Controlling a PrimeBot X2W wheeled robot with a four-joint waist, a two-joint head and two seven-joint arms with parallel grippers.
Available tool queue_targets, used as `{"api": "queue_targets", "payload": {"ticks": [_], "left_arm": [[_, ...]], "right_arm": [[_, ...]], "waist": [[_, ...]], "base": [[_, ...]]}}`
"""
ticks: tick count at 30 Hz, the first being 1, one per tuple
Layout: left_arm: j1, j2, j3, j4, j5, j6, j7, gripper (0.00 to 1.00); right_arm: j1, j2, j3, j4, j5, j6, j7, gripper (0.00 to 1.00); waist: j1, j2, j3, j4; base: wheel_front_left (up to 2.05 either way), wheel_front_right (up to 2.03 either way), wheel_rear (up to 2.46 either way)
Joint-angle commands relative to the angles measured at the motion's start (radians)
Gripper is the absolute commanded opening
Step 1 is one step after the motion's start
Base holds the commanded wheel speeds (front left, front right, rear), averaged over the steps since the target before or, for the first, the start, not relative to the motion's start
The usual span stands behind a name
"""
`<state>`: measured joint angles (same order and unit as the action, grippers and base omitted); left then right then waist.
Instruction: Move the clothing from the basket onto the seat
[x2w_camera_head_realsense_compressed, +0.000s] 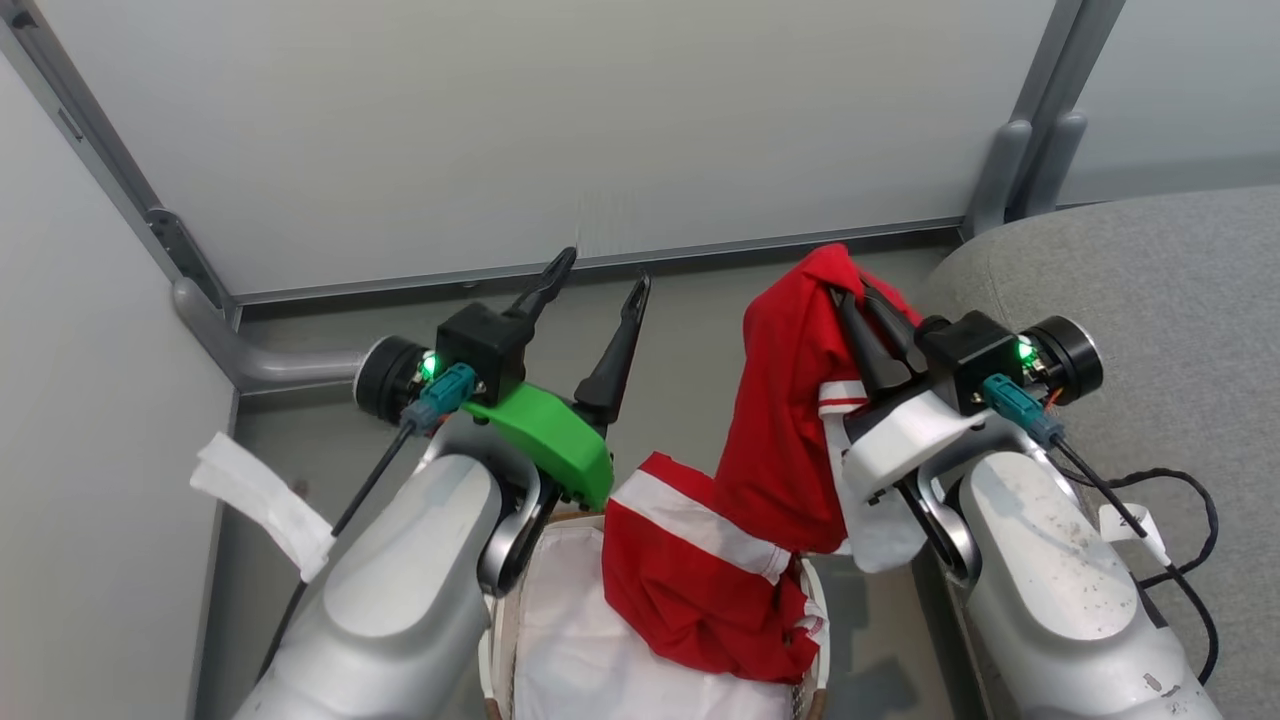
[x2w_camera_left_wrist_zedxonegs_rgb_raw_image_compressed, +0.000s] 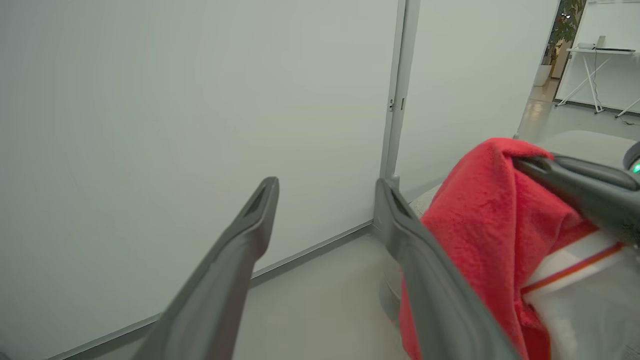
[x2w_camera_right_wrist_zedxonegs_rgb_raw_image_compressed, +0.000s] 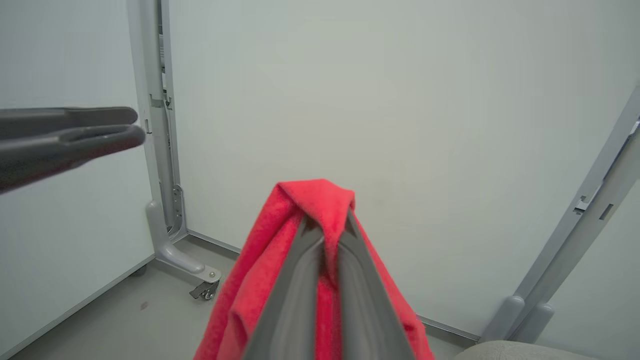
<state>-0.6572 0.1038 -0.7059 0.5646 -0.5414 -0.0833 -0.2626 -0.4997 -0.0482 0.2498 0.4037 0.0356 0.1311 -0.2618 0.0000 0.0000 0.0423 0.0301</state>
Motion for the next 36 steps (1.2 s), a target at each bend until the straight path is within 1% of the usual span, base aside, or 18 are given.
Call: {"api": "queue_targets", "payload": {"ticks": [1, 9, 16, 20, 22, 28, 34, 36], "left_arm": [[0.042, -0.003, 0.015, -0.014, 0.018, -0.004, -0.002, 1.00], [0.193, -0.023, 0.077, -0.050, 0.080, -0.019, -0.002, 1.00], [0.256, -0.041, 0.117, -0.053, 0.131, -0.030, -0.002, 1.00], [0.276, -0.046, 0.130, -0.056, 0.151, -0.035, -0.002, 1.00], [0.283, -0.049, 0.131, -0.060, 0.157, -0.038, -0.002, 1.00], [0.300, -0.052, 0.124, -0.080, 0.165, -0.043, -0.002, 1.00], [0.298, -0.052, 0.100, -0.106, 0.147, -0.046, -0.002, 1.00], [0.292, -0.052, 0.090, -0.113, 0.143, -0.047, -0.002, 1.00]], "right_arm": [[0.019, -0.004, -0.013, -0.008, -0.005, -0.001, -0.005, 0.00], [0.042, -0.004, -0.053, -0.020, -0.024, -0.001, -0.005, 0.00], [0.039, -0.004, -0.063, -0.020, -0.030, -0.001, -0.005, 0.00], [0.030, -0.004, -0.069, -0.024, -0.032, -0.001, -0.005, 0.00], [0.027, -0.004, -0.073, -0.026, -0.035, -0.001, -0.005, 0.00], [0.019, -0.004, -0.102, -0.032, -0.058, -0.001, -0.005, 0.00], [0.009, -0.004, -0.141, -0.039, -0.091, -0.001, -0.005, 0.00], [0.004, -0.004, -0.159, -0.041, -0.104, -0.001, -0.005, 0.00]], "waist": [[0.0000, 0.0000, 0.001, -0.003], [0.0000, 0.0000, 0.007, -0.011], [0.0000, 0.0000, 0.014, -0.025], [0.0000, 0.0000, 0.016, -0.053], [0.0000, 0.0000, 0.018, -0.078], [0.0000, 0.0000, 0.027, -0.186], [0.0000, 0.0000, 0.041, -0.297], [0.0000, 0.0000, 0.047, -0.323]], "base": [[0.00, 0.00, 0.00], [0.00, 0.00, 0.00], [0.00, 0.00, 0.00], [0.00, 0.00, 0.00], [0.00, 0.00, 0.00], [0.00, 0.00, 0.00], [0.00, 0.00, 0.00], [0.00, 0.00, 0.00]]}}
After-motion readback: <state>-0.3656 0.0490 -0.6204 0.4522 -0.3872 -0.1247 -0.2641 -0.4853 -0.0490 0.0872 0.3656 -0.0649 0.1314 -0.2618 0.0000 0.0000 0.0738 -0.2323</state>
